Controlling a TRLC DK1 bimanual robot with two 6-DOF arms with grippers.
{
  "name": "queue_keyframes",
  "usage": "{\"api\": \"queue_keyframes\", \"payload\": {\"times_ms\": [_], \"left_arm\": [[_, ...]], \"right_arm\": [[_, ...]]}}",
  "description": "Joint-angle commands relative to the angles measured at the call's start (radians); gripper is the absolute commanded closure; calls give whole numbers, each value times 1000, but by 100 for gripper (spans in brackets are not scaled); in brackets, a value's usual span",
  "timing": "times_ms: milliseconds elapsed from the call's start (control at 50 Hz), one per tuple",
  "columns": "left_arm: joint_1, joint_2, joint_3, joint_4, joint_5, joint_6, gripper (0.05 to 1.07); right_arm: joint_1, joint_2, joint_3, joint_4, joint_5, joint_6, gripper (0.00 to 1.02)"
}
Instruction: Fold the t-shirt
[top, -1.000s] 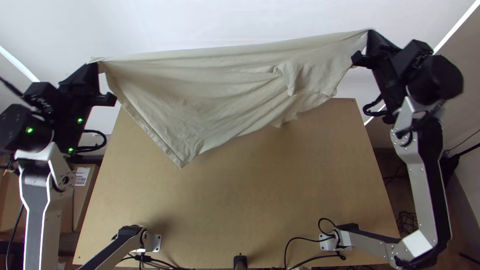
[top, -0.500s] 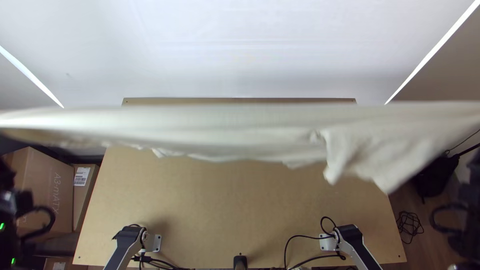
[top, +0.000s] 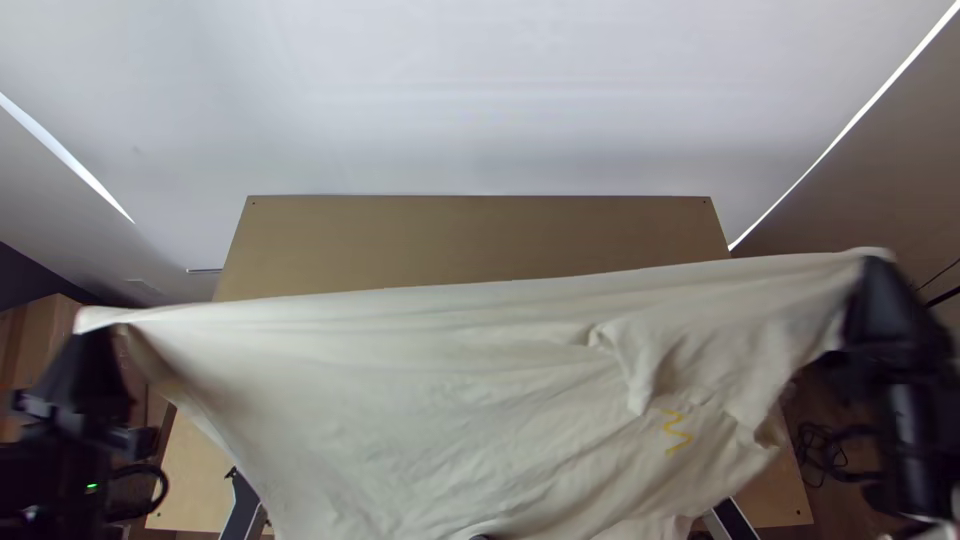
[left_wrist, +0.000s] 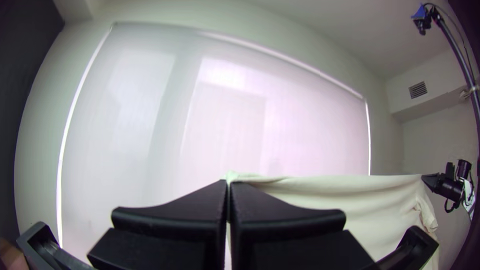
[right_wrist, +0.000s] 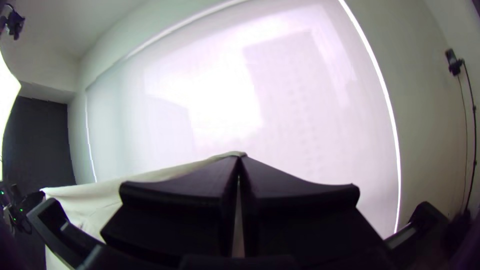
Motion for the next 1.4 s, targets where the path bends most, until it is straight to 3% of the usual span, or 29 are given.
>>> {"api": "queue_keyframes", "payload": {"times_ms": [0,260,600,980,1380], "left_arm": [[-12,-109,-161,-66,7,-36,105],[-63,-275,-480,-263,32,-40,105],[-77,-197,-719,-128,38,-28,105],[-86,184,-784,148,39,12,105],[-60,790,-548,313,47,44,105]], "right_arm": [[9,-73,-204,-37,-14,62,100],[63,-194,-592,-72,-34,60,100],[72,-77,-792,75,-31,57,100],[72,423,-697,229,-16,68,100],[67,864,-471,308,23,68,100]]}}
